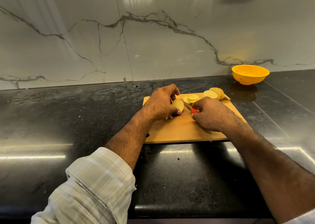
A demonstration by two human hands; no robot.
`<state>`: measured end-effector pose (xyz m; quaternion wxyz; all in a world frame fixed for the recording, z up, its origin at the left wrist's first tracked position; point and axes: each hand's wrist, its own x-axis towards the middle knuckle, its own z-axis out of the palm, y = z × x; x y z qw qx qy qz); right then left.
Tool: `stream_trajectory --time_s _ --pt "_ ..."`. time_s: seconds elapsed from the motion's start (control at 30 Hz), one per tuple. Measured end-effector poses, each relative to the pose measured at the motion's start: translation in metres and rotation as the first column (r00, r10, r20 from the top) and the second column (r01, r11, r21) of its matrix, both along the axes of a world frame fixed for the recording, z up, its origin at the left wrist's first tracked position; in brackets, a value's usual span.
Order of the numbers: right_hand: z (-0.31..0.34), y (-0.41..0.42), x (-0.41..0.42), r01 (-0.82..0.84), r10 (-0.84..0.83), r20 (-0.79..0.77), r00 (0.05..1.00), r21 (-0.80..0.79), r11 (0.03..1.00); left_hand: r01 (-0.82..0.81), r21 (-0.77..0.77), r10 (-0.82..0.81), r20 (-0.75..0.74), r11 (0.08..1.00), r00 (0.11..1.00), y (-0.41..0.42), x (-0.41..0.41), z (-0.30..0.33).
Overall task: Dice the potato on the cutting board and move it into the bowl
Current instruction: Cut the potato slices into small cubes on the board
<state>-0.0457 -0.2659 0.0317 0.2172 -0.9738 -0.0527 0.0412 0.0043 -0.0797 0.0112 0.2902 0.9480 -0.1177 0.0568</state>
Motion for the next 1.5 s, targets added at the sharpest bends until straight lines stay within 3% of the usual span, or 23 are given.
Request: stream_trajectory --time_s 0.43,0.57,0.67,0.8,0.9,1.0,1.13,1.27,1.5 --pt "0.003 -0.010 0.006 0.051 -0.060 0.056 0.997 0.152 0.987 0.020 -0.046 -0.021 -0.030 0.999 0.999 0.000 -0.002 0.000" --pt "0.006 -0.016 0.004 0.064 -0.091 0.149 0.985 0.178 0.982 0.072 -0.168 -0.062 0.061 0.983 0.996 -0.008 -0.007 0.001" --pt "0.008 -0.021 0.004 0.102 -0.147 0.195 0.970 0.224 0.969 0.125 -0.268 -0.117 0.044 0.955 0.992 -0.019 -0.010 0.000" --pt "0.007 -0.022 0.005 0.129 -0.175 0.191 0.966 0.234 0.964 0.095 -0.108 -0.092 0.031 0.990 0.995 -0.023 -0.010 0.002" --pt "0.008 -0.021 0.003 0.115 -0.157 0.181 0.971 0.222 0.968 0.096 -0.131 -0.102 -0.039 0.987 0.994 -0.015 -0.009 0.003" --pt "0.010 -0.021 0.002 0.064 -0.096 0.147 0.985 0.207 0.976 0.067 -0.077 -0.071 -0.044 0.995 0.996 -0.007 -0.008 0.003" --pt "0.010 -0.017 -0.004 -0.056 0.058 -0.015 0.998 0.093 0.994 0.046 0.041 -0.046 0.000 0.998 0.999 -0.001 -0.008 0.007" --pt "0.011 -0.006 -0.010 -0.090 0.089 -0.120 0.989 -0.005 0.996 0.064 0.134 -0.068 0.029 0.989 0.997 0.000 -0.010 0.010" --pt "0.015 -0.004 -0.015 -0.081 0.078 -0.194 0.978 -0.008 0.997 0.091 0.037 -0.093 0.052 0.995 0.994 0.005 -0.007 0.011"
